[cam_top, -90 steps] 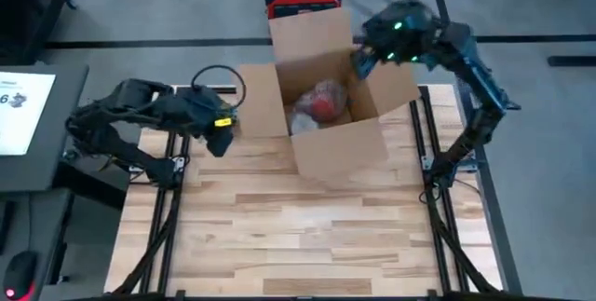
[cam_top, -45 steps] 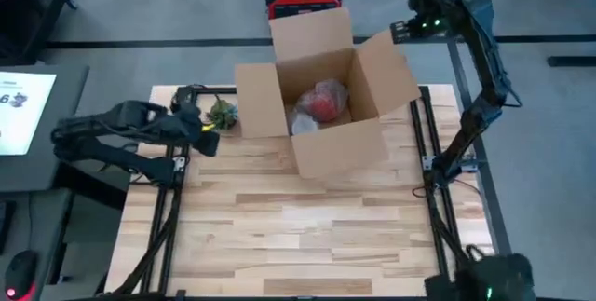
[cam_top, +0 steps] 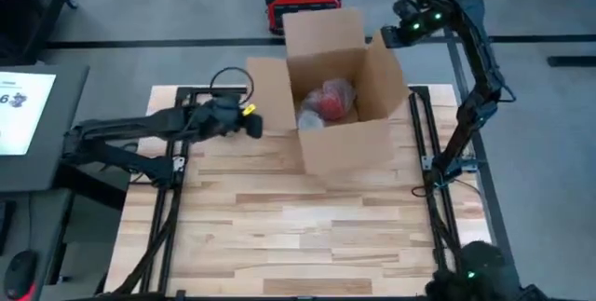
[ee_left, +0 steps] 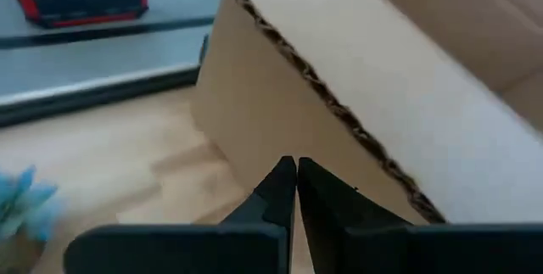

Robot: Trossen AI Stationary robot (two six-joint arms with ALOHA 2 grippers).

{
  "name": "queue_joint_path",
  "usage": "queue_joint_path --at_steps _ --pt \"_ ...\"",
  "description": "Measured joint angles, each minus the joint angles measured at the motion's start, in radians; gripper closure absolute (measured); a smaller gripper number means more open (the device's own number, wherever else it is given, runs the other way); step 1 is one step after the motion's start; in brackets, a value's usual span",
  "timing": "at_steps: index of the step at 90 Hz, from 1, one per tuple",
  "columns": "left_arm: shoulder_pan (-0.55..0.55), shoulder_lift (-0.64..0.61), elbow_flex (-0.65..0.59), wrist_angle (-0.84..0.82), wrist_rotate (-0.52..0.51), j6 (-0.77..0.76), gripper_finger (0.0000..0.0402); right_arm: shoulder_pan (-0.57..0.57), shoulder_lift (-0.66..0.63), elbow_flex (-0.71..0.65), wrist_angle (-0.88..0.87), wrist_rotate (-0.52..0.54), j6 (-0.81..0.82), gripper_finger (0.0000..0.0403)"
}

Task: Wrap mug
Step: Close the cardboard box

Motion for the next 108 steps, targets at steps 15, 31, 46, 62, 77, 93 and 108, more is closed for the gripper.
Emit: queue_joint_path --at_steps 15,31,46,62,77,93,108 --pt "0.020 0.036 0.000 0.147 0.108 0.096 0.0402 0.100 -0.009 -0.085 -0.004 -0.030 -0.010 0.0403" --pt "0.020 0.040 0.000 0.226 0.139 0.164 0.0402 0.230 -0.010 -0.172 0.000 -0.032 -0.034 0.0403" --pt "0.020 0.022 0.002 0.263 0.180 0.202 0.0402 0.349 -0.010 -0.276 0.003 0.004 -0.037 0.0403" --pt "0.020 0.008 0.001 0.240 0.208 0.230 0.0402 0.463 -0.014 -0.340 0.019 0.063 -0.020 0.0403" --pt "0.020 0.009 0.001 0.236 0.225 0.252 0.0402 0.536 -0.092 -0.340 0.108 0.136 0.057 0.0403" --pt "0.032 0.010 0.001 0.239 0.243 0.267 0.0402 0.533 -0.253 -0.339 0.166 0.246 0.135 0.0403" --pt "0.055 0.009 0.001 0.254 0.266 0.266 0.0402 0.499 -0.423 -0.337 0.234 0.354 0.156 0.0403"
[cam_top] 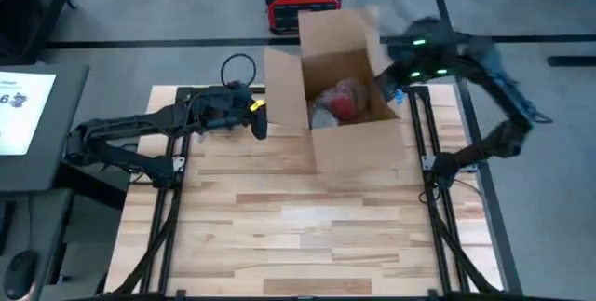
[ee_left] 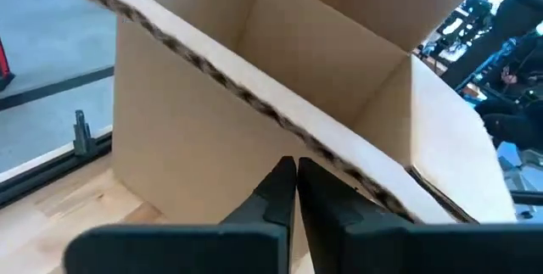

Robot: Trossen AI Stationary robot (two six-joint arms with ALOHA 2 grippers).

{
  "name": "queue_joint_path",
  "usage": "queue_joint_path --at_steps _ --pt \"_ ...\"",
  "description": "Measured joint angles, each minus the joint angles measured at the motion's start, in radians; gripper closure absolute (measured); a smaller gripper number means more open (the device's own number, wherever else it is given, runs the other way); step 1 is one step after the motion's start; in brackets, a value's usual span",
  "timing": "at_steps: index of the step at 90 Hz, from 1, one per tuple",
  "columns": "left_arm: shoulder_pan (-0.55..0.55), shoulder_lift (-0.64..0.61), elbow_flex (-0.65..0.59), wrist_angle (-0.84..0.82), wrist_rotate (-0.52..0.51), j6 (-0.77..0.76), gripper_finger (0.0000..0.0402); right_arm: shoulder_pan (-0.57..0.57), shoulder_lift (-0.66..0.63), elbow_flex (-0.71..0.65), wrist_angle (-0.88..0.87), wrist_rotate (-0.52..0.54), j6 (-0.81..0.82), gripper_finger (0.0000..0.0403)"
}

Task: Wrap mug
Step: Close the cardboard box

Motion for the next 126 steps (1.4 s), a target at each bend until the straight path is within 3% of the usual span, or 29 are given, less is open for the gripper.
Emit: queue_joint_path --at_steps 9,18,29,50,75,102,126 --pt "0.009 0.000 0.000 0.023 0.008 -0.004 0.0402 -0.035 -0.065 0.001 0.002 0.069 0.071 0.0403" --pt "0.017 0.000 0.000 0.070 0.012 -0.004 0.0402 -0.101 -0.079 0.001 -0.101 0.145 0.126 0.0403" --pt "0.039 0.014 0.000 0.170 0.020 -0.006 0.0402 -0.191 -0.054 -0.053 -0.178 0.153 0.102 0.0403" --pt "0.119 0.126 0.000 0.365 0.135 -0.058 0.0402 -0.190 -0.001 -0.261 -0.196 0.109 -0.042 0.0403" --pt "0.143 0.342 0.004 0.570 0.279 -0.191 0.0402 -0.203 -0.001 -0.467 -0.078 -0.077 -0.111 0.0403" --pt "0.092 0.371 0.034 0.538 0.372 -0.228 0.0401 -0.098 -0.018 -0.469 -0.127 -0.157 -0.076 0.0403" --pt "-0.072 0.280 0.035 0.333 0.379 -0.210 0.0401 0.127 -0.021 -0.469 -0.143 -0.166 0.055 0.0403"
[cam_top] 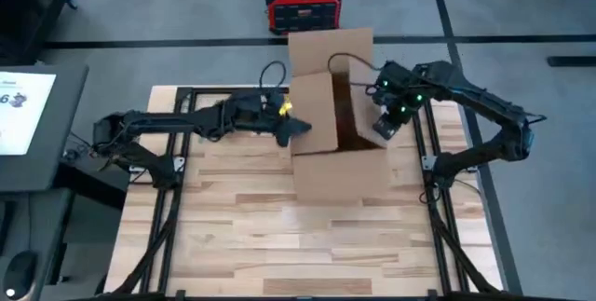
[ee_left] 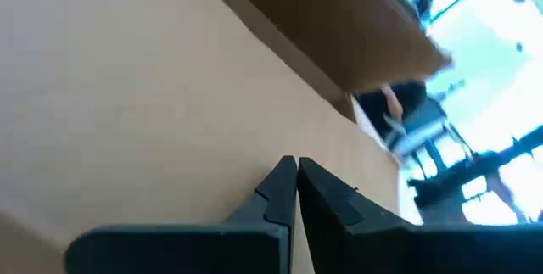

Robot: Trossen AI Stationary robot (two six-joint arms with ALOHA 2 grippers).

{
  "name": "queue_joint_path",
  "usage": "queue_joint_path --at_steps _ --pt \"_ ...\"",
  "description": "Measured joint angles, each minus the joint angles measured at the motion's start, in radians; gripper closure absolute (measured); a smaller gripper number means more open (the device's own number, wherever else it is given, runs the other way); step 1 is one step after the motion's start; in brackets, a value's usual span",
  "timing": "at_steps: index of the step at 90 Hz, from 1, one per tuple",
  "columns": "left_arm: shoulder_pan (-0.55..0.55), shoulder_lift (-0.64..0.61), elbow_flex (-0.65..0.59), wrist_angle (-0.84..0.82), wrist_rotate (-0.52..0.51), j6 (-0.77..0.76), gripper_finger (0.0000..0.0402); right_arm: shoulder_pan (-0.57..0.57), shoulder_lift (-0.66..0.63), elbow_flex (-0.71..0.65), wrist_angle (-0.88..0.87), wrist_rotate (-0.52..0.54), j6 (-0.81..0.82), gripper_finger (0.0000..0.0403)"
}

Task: Wrap mug
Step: Close the cardboard box

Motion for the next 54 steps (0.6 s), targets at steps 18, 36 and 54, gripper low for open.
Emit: queue_joint_path --at_steps 18,36,54 --pt "-0.099 -0.063 -0.003 -0.096 -0.097 0.009 0.0401 0.190 0.001 0.014 -0.022 -0.010 0.136 0.0403" --pt "-0.112 -0.147 -0.005 -0.188 -0.180 0.017 0.0401 0.278 -0.012 0.118 -0.081 -0.017 0.281 0.0403" --pt "-0.109 -0.216 -0.005 -0.278 -0.213 0.040 0.0401 0.325 -0.058 0.271 -0.071 0.042 0.326 0.0403"
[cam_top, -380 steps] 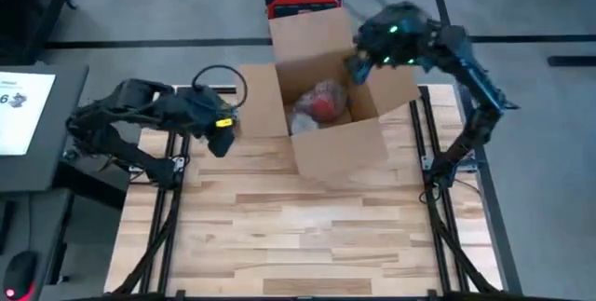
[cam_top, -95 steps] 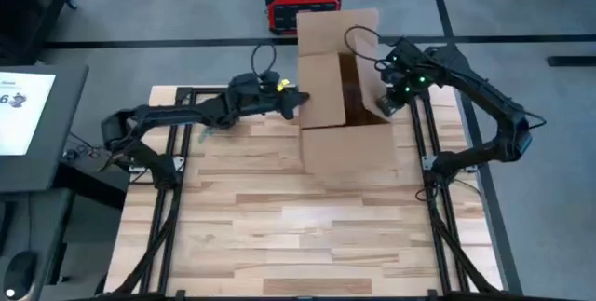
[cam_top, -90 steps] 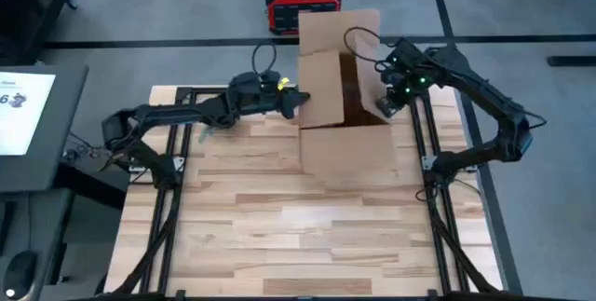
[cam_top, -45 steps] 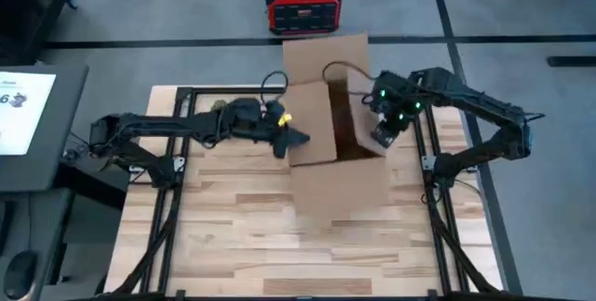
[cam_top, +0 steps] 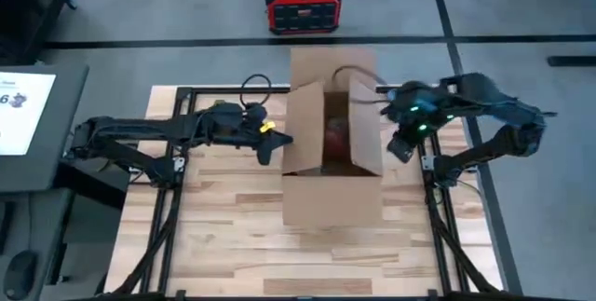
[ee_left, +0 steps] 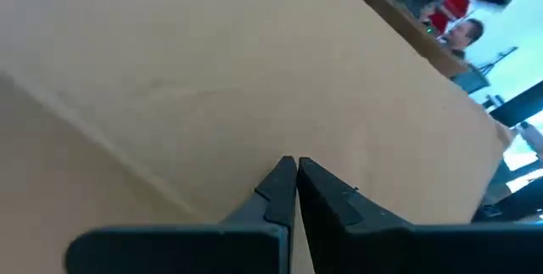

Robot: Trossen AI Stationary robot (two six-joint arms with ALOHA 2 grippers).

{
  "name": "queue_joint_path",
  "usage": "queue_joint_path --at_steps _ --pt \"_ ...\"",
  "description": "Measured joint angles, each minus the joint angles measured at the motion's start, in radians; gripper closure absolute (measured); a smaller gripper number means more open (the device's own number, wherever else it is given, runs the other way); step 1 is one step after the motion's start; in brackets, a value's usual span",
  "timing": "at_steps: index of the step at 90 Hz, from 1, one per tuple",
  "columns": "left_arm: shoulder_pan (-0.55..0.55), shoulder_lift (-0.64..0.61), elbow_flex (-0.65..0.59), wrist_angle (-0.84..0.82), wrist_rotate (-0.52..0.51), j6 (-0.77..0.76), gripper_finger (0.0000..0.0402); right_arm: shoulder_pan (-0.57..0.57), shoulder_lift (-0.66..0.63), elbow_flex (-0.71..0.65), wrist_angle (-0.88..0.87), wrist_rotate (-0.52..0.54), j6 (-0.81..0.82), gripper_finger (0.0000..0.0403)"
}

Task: Wrap mug
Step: Close the cardboard box

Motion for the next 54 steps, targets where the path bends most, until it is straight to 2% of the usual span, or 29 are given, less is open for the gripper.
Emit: queue_joint_path --at_steps 13,29,44,54 --pt "0.001 -0.026 0.000 -0.013 -0.013 0.024 0.0401 0.006 -0.020 0.001 0.184 0.177 -0.140 0.0403" --pt "0.001 -0.011 0.000 -0.006 -0.015 0.040 0.0401 0.001 -0.048 -0.165 0.634 0.189 -0.470 0.0403" --pt "0.000 0.031 0.000 -0.013 -0.014 0.025 0.0401 -0.064 -0.116 -0.417 0.921 0.185 -0.448 0.0403" --pt "-0.006 0.082 0.001 0.032 -0.017 0.001 0.0401 -0.082 -0.178 -0.597 1.121 0.114 -0.376 0.0403"
